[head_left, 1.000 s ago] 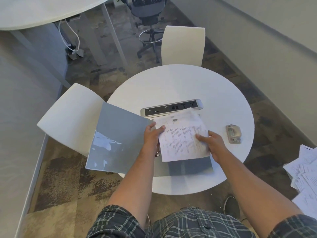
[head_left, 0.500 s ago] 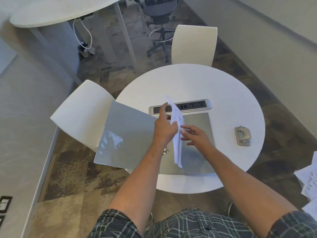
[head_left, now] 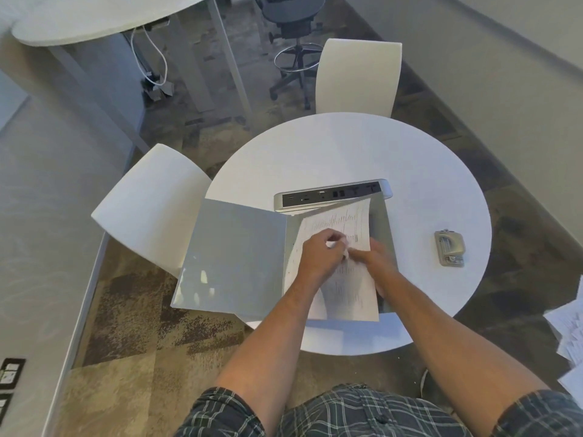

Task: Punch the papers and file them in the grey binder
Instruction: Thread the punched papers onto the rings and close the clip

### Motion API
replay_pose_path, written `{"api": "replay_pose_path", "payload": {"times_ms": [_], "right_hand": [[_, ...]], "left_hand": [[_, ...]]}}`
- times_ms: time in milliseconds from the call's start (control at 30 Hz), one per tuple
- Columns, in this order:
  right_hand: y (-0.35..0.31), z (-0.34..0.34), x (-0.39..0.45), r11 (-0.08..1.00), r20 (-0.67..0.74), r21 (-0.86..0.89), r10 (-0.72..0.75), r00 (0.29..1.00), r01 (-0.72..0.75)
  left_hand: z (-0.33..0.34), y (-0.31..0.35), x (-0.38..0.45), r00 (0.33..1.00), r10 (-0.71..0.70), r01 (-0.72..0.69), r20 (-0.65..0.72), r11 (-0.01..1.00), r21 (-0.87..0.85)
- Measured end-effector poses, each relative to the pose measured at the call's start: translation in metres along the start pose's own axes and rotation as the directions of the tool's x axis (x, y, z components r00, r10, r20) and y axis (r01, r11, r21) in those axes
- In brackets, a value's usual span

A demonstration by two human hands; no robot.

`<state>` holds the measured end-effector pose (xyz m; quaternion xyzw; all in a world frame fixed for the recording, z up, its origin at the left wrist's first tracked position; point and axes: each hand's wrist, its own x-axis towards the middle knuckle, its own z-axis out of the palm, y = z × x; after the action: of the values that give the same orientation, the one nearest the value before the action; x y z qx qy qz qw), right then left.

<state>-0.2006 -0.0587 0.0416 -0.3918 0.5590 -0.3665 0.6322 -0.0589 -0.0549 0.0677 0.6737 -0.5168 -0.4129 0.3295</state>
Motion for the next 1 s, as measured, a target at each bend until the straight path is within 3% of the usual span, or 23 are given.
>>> {"api": "replay_pose_path", "payload": {"times_ms": [133,233,433,800,1000], "right_hand": [[0.025,-0.013,0.011,0.984,-0.059,-0.129,0.112,0.992,-0.119],[0.031,-0.020,0.011,0.980,-0.106,-0.146,0.121,0.987,-0.136],[0.039,-0.025,0.014,0.969,-0.170,-0.188,0.128,0.977,-0.160],[0.047,-0.031,0.029,0.956,-0.240,-0.235,0.120,0.963,-0.178],[0.049,-0.035,0.033,0.956,-0.265,-0.228,0.123,0.956,-0.186]], "left_hand": [[-0.006,-0.035,0.010,0.993,-0.089,0.097,-0.083,0.990,0.098],[-0.022,-0.060,0.019,0.963,-0.217,0.236,-0.158,0.965,0.114],[-0.043,-0.088,0.035,0.927,-0.298,0.348,-0.227,0.909,0.230],[-0.028,-0.092,0.064,0.916,-0.375,0.383,-0.142,0.923,0.035],[-0.022,-0.089,0.071,0.888,-0.421,0.423,-0.186,0.906,-0.034]]}}
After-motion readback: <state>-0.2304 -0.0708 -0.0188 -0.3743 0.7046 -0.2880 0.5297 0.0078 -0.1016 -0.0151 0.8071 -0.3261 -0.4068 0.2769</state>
